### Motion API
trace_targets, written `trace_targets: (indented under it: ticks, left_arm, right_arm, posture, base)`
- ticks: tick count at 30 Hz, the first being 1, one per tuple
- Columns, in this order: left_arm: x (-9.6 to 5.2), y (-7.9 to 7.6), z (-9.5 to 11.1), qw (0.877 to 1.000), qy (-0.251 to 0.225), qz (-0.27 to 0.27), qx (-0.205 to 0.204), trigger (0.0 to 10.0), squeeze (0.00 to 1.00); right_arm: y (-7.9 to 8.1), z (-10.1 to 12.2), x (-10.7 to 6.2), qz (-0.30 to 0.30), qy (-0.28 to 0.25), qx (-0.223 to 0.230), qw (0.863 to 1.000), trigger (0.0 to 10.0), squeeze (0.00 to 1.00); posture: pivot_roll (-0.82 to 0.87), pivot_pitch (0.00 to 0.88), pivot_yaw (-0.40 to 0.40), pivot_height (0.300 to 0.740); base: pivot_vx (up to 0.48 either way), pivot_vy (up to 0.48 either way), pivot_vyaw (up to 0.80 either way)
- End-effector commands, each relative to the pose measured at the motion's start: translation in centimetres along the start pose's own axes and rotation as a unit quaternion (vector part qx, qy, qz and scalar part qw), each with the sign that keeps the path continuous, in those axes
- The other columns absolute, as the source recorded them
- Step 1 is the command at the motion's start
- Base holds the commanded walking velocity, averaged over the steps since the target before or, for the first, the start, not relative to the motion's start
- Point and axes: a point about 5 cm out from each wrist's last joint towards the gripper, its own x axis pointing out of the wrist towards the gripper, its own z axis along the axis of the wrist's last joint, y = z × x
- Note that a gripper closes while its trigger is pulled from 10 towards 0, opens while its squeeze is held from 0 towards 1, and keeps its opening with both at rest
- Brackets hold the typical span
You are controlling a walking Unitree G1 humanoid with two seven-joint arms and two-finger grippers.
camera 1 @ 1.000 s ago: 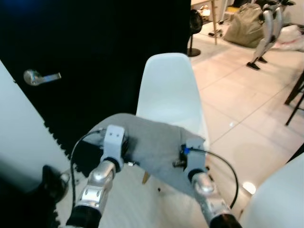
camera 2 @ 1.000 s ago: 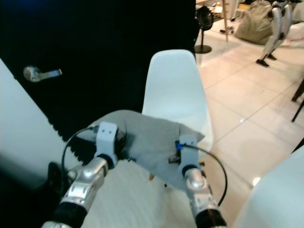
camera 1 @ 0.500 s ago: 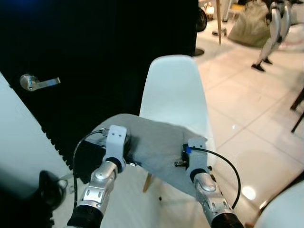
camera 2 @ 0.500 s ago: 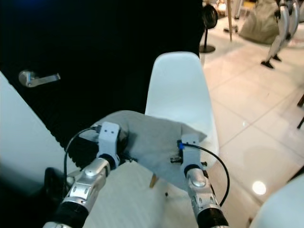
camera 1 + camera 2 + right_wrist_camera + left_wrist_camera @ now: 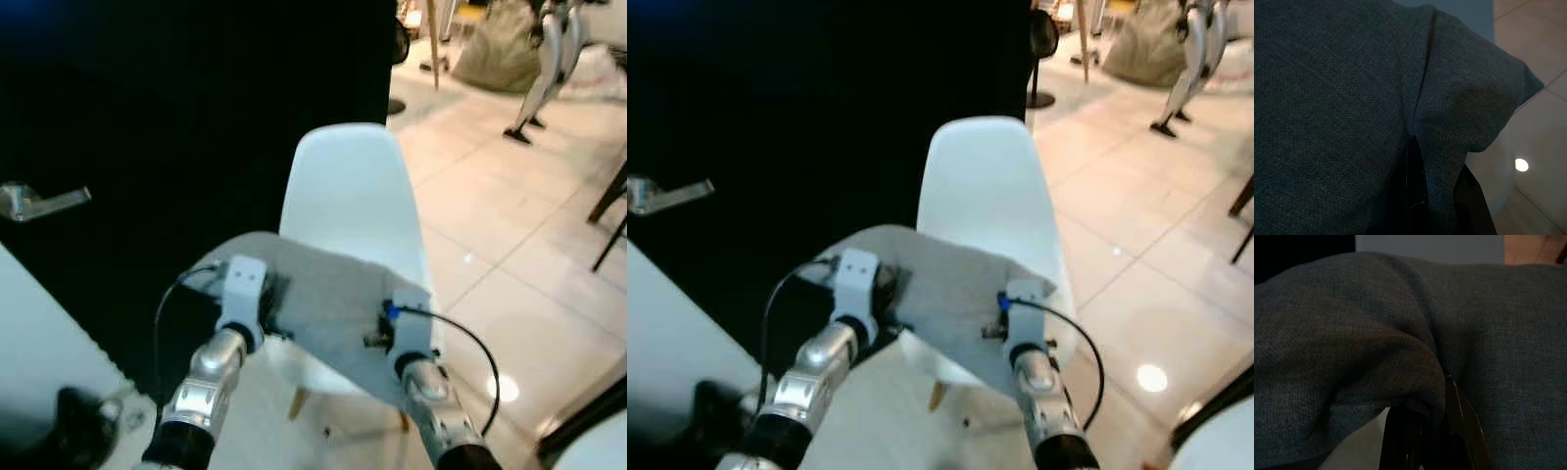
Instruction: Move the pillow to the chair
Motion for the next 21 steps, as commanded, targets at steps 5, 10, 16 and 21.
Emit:
trace_targets:
  ticks: [5, 10, 16, 21]
  left_arm:
    - [-0.22, 0.62, -0.06, 1.0, 0.0, 0.003, 0.013, 10.0, 0.0]
    - [-0.2, 0.53, -0.07, 1.0, -0.001, 0.004, 0.012, 10.0, 0.0]
    - [-0.2, 0.52, -0.1, 1.0, -0.001, 0.004, 0.011, 10.0, 0.0]
    - [-0.15, 0.56, -0.11, 1.0, -0.001, 0.007, 0.01, 10.0, 0.0]
  right_arm:
    - [1.01, 0.58, 0.14, 0.014, -0.011, 0.0, 1.0, 10.0, 0.0]
    - [1.05, 0.58, 0.11, 0.017, -0.013, -0.006, 1.0, 10.0, 0.0]
    - [1.06, 0.66, 0.18, 0.018, -0.013, -0.009, 1.0, 10.0, 0.0]
    - [1.03, 0.67, 0.22, 0.018, -0.013, -0.01, 1.0, 10.0, 0.0]
  posture:
    - [0.01, 0.05, 0.103, 0.74]
    - [0.01, 0.05, 0.099, 0.74]
    - [0.01, 0.046, 0.095, 0.74]
    - [0.01, 0.037, 0.093, 0.74]
  base:
    - [0.334, 0.0, 0.0]
    - [0.332, 0.0, 0.0]
    - [0.331, 0.0, 0.0]
    - [0.332, 0.0, 0.0]
